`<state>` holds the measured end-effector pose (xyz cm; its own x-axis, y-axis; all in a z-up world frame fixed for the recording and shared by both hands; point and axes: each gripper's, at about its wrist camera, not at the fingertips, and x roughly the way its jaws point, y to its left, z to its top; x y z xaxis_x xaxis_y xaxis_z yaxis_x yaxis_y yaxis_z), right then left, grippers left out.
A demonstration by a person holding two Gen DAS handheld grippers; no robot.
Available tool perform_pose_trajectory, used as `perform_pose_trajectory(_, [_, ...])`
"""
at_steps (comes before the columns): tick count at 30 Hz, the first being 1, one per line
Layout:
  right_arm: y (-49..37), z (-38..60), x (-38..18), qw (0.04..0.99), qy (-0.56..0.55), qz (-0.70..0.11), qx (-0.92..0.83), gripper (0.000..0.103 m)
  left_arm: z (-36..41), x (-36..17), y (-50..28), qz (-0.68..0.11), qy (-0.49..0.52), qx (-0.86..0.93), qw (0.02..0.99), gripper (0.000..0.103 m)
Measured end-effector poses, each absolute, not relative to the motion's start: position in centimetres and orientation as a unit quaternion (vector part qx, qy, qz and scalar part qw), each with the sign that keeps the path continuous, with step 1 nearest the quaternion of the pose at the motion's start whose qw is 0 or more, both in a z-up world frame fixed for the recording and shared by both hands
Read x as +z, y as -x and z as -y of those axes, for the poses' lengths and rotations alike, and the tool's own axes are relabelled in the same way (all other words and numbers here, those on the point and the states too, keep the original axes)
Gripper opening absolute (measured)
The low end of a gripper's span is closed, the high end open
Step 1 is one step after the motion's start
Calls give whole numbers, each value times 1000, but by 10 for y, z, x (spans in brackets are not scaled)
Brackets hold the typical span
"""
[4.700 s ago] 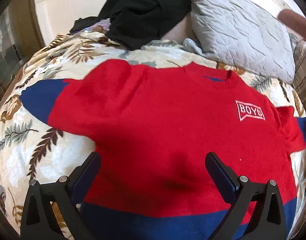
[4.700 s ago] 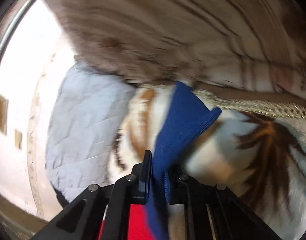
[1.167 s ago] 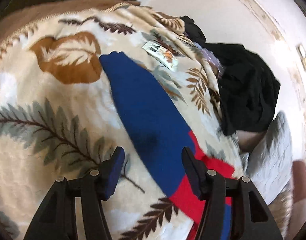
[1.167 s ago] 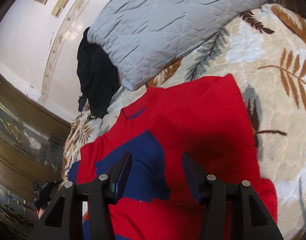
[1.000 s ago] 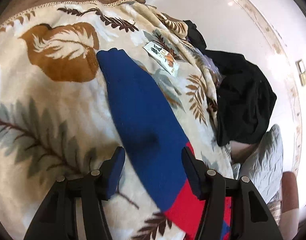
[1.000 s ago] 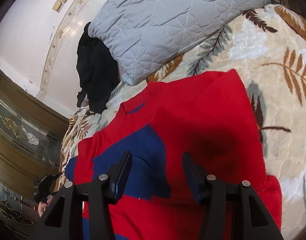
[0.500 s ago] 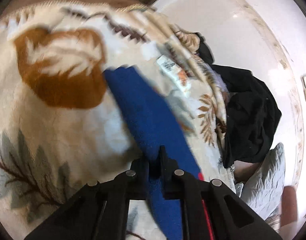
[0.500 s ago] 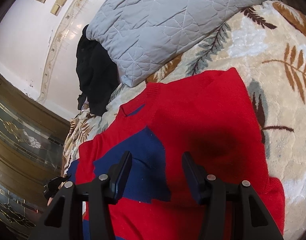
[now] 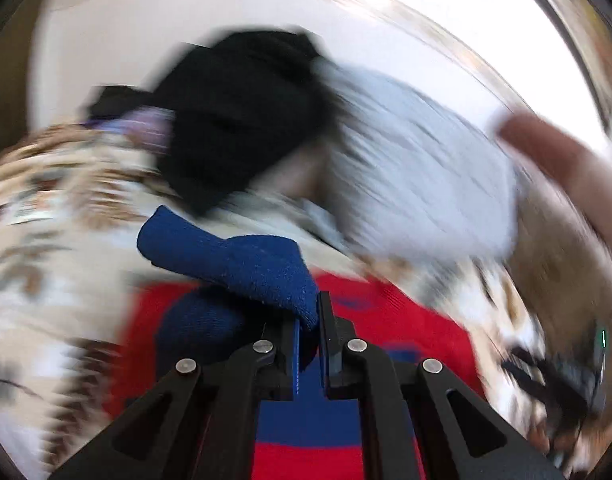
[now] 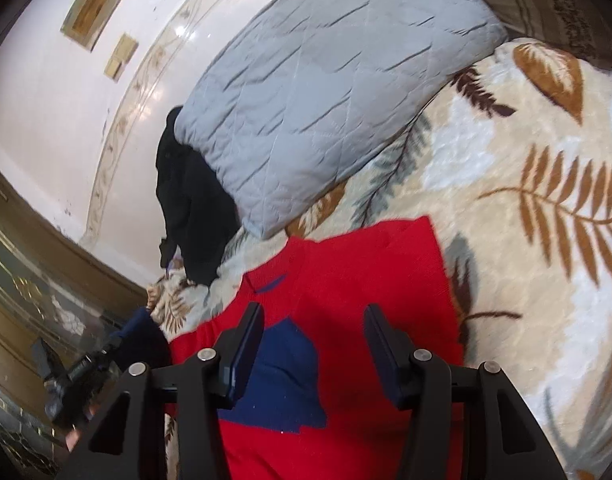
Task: Fold small clothes
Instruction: 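Lay the second sleeve on the chest and open the left tool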
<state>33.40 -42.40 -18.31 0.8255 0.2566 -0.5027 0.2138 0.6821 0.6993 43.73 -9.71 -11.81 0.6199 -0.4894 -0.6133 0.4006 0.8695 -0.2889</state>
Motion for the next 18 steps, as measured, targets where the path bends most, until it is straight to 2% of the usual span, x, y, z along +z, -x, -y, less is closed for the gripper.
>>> perform_pose_trajectory(2, [-331, 431, -182, 865, -408, -291, 11, 56, 149, -140, -427, -398, 20, -287, 871, 9])
perform_pose_trajectory(5, [-329, 441, -182, 859, -421, -291, 11, 56, 187, -168, -418, -467, -5, -316, 826, 13])
perform_pose_trajectory(7, [-330, 443, -184, 854, -428, -297, 15, 56, 184, -166, -412, -472, 1, -317, 823, 15])
perform_pose_trajectory(8, [-331, 445, -186, 848, -436, -300, 19, 63, 175, -160, -410, -462, 12, -316, 829, 18])
perform_pose_trajectory(10, [-332, 445, -189, 839, -451, -304, 29, 71, 149, -142, -409, -440, 37, -303, 845, 45])
perform_pose_trajectory(12, [-335, 442, -192, 833, -458, -307, 41, 71, 119, -126, -413, -417, 67, -270, 865, 55])
perform_pose_trajectory(15, [-342, 425, -192, 832, -444, -325, 67, 71, 78, -122, -422, -416, 88, -203, 882, 55])
perform_pose_trajectory(18, [-347, 392, -182, 859, -369, -345, 76, 71, 39, -140, -423, -436, 105, -137, 884, 55])
